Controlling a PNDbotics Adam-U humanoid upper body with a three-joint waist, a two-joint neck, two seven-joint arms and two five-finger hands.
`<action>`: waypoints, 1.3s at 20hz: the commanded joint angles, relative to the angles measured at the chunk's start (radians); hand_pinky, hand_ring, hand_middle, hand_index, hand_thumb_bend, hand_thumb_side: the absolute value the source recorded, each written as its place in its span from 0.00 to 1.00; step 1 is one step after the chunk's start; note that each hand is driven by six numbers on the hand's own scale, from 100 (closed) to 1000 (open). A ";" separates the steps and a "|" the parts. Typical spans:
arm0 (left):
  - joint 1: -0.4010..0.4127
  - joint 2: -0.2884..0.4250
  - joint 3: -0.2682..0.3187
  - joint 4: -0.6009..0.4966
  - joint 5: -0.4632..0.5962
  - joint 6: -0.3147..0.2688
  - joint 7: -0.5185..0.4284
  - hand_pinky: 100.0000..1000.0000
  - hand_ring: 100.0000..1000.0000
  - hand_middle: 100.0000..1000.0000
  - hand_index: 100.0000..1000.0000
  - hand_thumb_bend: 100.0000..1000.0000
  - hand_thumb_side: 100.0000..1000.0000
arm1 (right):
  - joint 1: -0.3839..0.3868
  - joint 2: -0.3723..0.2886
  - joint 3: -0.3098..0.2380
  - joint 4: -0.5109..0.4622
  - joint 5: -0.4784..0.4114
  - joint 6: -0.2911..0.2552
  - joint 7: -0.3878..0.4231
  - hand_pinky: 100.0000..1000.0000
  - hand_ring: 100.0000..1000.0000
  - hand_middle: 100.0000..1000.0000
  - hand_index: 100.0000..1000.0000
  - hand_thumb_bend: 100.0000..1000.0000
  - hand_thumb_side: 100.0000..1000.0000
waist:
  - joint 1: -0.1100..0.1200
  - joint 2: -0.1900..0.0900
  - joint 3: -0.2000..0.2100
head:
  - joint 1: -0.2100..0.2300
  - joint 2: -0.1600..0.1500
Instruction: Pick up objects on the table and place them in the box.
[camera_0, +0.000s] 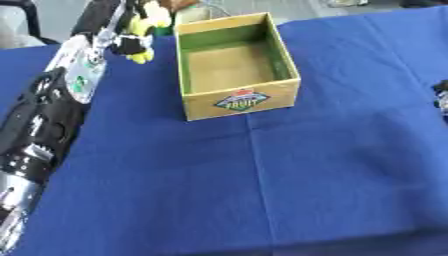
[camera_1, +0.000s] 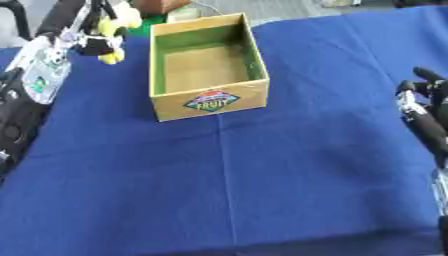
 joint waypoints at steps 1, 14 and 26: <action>-0.041 -0.008 -0.020 -0.045 0.024 -0.012 -0.009 0.31 0.12 0.11 0.28 0.16 0.00 | -0.012 -0.006 -0.003 -0.013 -0.003 -0.004 0.006 0.72 0.88 0.62 0.90 0.00 0.50 | -0.004 -0.021 -0.006 | 0.004 -0.005; -0.051 -0.157 -0.053 0.064 -0.083 -0.058 0.053 0.40 0.31 0.28 0.44 0.37 0.00 | -0.023 0.009 0.013 -0.010 -0.009 -0.006 0.026 0.72 0.89 0.62 0.90 0.00 0.50 | -0.002 -0.012 -0.065 | 0.035 -0.016; -0.012 -0.141 -0.052 -0.041 -0.027 -0.108 0.069 0.66 0.71 0.75 0.81 1.00 0.37 | -0.021 0.004 0.003 -0.013 -0.011 -0.006 0.019 0.72 0.89 0.62 0.90 0.00 0.50 | -0.002 -0.002 -0.049 | 0.023 -0.031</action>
